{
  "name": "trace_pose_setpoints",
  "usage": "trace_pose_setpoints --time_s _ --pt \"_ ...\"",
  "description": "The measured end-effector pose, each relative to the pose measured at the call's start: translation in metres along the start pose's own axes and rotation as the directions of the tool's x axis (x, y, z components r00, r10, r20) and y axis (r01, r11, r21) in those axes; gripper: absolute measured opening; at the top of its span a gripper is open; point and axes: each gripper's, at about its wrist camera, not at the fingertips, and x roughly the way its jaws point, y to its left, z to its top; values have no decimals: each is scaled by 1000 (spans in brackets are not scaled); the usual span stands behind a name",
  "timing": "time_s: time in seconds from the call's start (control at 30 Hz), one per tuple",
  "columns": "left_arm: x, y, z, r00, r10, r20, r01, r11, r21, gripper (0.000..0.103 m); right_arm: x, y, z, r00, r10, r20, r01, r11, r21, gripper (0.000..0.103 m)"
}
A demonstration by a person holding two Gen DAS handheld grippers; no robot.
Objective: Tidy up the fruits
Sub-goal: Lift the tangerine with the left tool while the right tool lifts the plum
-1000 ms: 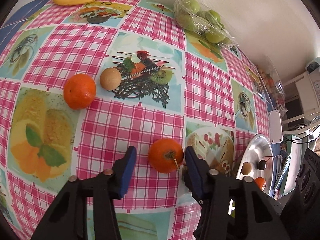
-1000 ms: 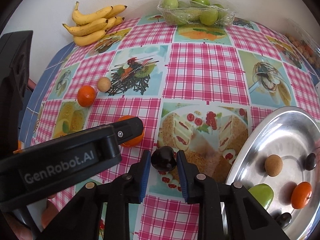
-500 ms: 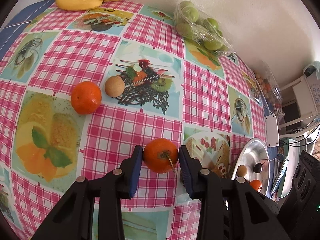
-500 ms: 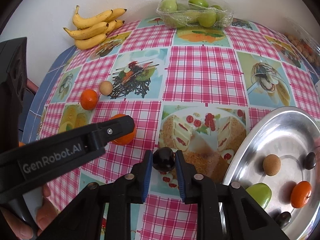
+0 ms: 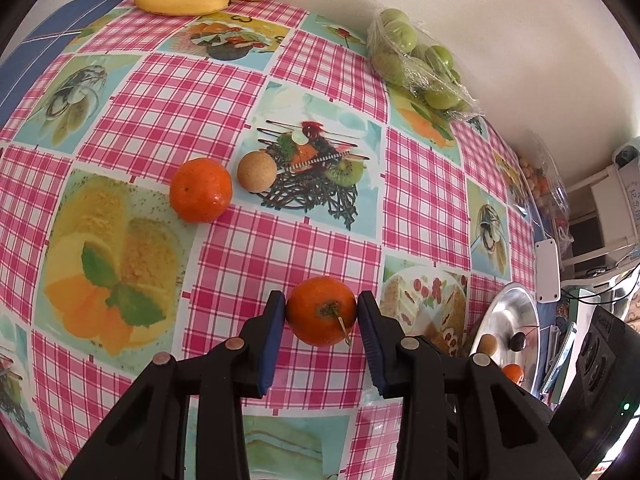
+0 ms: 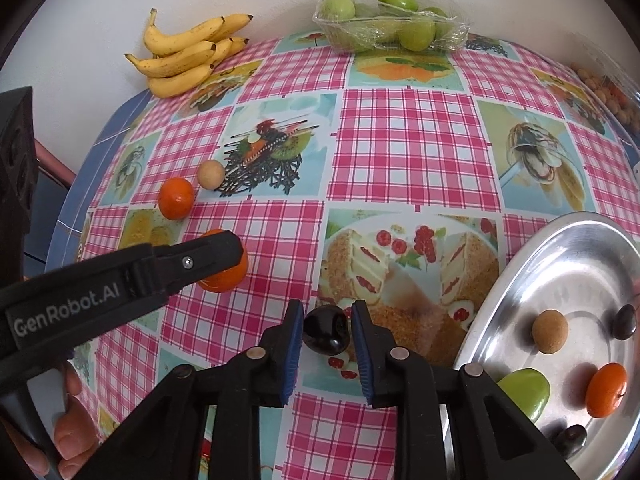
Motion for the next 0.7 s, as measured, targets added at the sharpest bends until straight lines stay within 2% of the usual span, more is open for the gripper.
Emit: trace_pose_setpoints --time_s 0.03,0.13,0.33,0.47,0.57,0.7 --pt "-1 1 0 1000 0 -1 0 1000 -2 39 2 1 0 1000 -8 -8 8 1000 -7 32" --pt "0 1 0 1000 1 -4 -1 1000 -7 39 5 5 -1 1000 -23 -20 22 999 -23 46" --pt "0 1 -1 1000 2 -4 -2 1000 -8 39 8 8 -1 999 -47 -19 46 998 -44 47" --pt "0 0 -1 1000 5 -3 -5 1000 -9 39 9 8 -1 998 -55 -19 55 997 -48 44" --pt "-1 1 -1 1000 8 -3 -8 1000 -7 39 9 9 -1 998 -60 -29 58 997 -53 28" --pt "-1 1 -1 1000 8 -1 -8 1000 -8 39 3 10 -1 999 -51 -17 50 998 -50 28"
